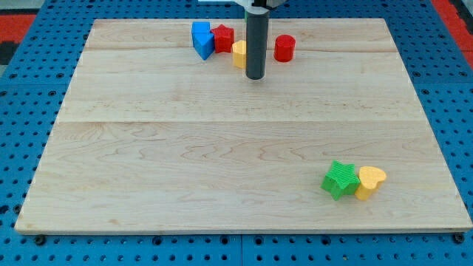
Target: Move red star and blue cube from blue triangle
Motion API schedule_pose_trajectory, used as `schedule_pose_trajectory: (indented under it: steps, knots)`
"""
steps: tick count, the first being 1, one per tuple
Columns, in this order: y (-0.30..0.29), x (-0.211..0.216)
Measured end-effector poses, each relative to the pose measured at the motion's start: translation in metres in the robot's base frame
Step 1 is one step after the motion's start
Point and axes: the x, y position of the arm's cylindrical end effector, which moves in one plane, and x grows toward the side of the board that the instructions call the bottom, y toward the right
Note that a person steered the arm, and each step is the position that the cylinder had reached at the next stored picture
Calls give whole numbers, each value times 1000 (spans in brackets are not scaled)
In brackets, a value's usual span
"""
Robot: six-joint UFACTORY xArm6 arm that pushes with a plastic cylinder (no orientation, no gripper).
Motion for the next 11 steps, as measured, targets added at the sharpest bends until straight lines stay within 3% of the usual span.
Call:
schedule_pose_trajectory:
  steps: [1,2,3,4,5,7,9,11]
  knots:
    - [-106,6]
    - [-204,-41]
    - [-197,-105]
    - [-177,-130]
    - [-94,-128]
    - [-40,-127]
    - [4,-34]
    - [-17,4]
